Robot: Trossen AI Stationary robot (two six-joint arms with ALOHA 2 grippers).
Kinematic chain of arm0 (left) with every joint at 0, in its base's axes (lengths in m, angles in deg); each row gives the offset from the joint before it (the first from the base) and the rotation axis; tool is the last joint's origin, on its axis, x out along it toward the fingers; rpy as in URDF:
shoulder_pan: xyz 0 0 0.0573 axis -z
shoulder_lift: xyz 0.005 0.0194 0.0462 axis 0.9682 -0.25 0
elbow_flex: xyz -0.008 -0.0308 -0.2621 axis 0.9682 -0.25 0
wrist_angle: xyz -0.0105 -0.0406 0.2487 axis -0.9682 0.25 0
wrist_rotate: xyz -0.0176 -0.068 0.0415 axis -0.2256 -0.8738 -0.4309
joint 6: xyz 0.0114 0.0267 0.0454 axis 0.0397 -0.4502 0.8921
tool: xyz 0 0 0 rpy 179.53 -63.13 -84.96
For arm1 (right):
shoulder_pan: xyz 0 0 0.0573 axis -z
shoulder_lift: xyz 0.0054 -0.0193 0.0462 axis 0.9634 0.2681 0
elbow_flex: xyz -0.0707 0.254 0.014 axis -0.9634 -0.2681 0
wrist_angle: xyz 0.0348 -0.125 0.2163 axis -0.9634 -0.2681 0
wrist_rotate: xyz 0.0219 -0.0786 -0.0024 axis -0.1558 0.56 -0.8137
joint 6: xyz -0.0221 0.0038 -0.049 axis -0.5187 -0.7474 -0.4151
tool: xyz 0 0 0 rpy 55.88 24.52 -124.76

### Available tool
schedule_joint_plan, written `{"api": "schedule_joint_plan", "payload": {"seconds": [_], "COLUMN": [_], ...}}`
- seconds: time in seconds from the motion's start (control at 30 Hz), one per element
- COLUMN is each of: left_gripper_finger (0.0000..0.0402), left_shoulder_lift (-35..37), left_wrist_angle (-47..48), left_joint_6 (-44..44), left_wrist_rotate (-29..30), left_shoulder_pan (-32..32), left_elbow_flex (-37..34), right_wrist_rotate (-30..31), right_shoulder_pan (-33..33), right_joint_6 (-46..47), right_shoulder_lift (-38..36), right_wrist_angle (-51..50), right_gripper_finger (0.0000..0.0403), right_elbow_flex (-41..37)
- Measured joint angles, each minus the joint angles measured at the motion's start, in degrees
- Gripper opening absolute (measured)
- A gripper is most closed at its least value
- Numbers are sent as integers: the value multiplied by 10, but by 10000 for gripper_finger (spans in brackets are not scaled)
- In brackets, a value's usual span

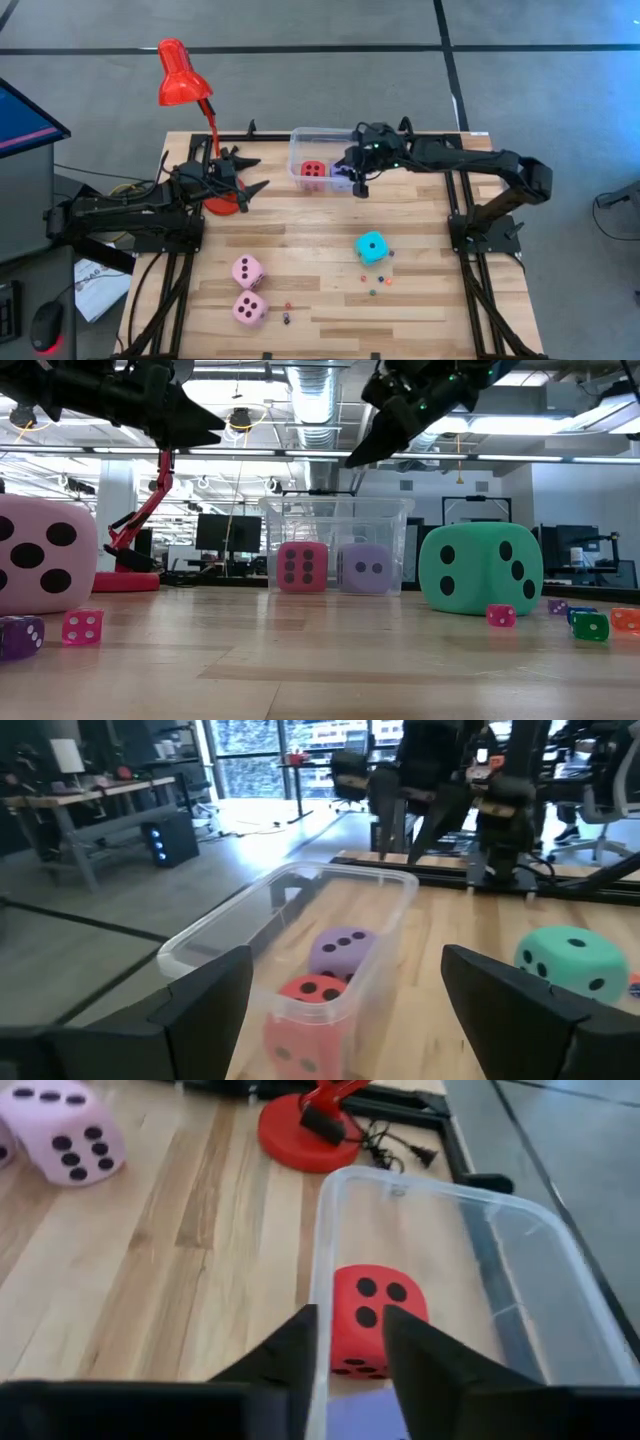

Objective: Pick & Place Dice
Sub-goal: Move the transparent bin

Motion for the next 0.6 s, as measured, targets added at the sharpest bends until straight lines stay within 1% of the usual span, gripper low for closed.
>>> {"api": "schedule_joint_plan", "payload": {"seconds": [0.17, 0.3, 0.4, 0.6], "left_gripper_finger": [314, 314, 314, 314], "left_shoulder_lift": [0, 0, 0, -1], "left_wrist_angle": [0, 0, 2, 4], "left_joint_6": [-3, -3, -4, -4], "left_wrist_rotate": [0, 0, 0, 0], "left_shoulder_pan": [1, 1, 1, 1], "left_elbow_flex": [0, 0, 0, 0], "right_wrist_rotate": [3, 27, 28, 28], "right_shoulder_pan": [-11, -15, -14, -13], "right_joint_6": [9, 9, 10, 10], "right_shoulder_lift": [31, 52, 67, 90], "right_wrist_angle": [4, 14, 15, 16], "right_gripper_finger": [186, 236, 251, 255], "right_elbow_flex": [7, 7, 7, 7]}}
